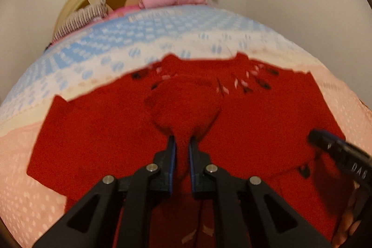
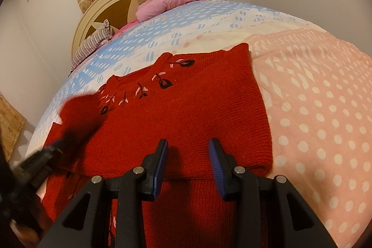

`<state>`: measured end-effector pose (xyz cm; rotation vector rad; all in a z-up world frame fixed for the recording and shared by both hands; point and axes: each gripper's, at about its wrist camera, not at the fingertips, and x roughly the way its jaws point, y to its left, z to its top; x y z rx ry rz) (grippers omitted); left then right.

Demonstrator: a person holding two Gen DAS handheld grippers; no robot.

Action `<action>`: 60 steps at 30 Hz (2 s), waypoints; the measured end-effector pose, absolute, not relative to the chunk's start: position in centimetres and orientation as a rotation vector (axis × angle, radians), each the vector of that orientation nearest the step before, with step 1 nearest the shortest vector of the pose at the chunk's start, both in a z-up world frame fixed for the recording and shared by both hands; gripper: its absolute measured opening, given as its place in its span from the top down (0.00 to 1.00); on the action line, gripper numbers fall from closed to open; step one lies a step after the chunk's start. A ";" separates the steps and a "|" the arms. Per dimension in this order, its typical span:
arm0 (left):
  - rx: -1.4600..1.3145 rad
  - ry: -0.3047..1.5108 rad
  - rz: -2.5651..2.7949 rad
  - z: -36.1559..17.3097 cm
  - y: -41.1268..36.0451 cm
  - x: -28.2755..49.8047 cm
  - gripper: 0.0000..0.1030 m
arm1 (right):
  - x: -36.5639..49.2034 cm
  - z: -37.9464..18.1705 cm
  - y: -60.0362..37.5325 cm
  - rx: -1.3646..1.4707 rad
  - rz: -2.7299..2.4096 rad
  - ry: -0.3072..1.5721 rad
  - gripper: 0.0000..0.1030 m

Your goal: Fold small clothes

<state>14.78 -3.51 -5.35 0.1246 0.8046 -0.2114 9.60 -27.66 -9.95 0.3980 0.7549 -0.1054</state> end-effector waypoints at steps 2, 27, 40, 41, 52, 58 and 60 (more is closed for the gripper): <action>0.107 0.794 -0.224 -4.5 -2.4 14.1 0.83 | 9.6 -10.0 -27.7 0.400 -0.104 0.754 0.63; -0.349 0.816 -0.006 -8.6 12.3 11.2 0.23 | 18.0 -4.7 -10.5 0.281 0.152 0.901 0.39; -0.383 0.808 -0.041 -8.5 13.2 10.8 0.15 | 21.3 -4.3 -10.4 0.214 0.112 0.935 0.93; -0.383 0.808 -0.040 -8.5 13.1 10.8 0.15 | 21.1 -3.3 -10.7 0.231 0.124 0.904 0.93; -0.355 0.816 -0.027 -8.6 13.0 10.9 0.15 | 15.7 4.4 -19.8 0.286 0.119 0.552 0.93; -0.339 0.820 -0.019 -8.6 12.9 11.1 0.15 | 13.7 -3.2 -25.9 0.297 -0.029 0.673 0.93; -0.338 0.820 -0.019 -8.6 12.9 11.1 0.15 | 13.1 -5.4 -27.9 0.353 -0.047 0.731 0.90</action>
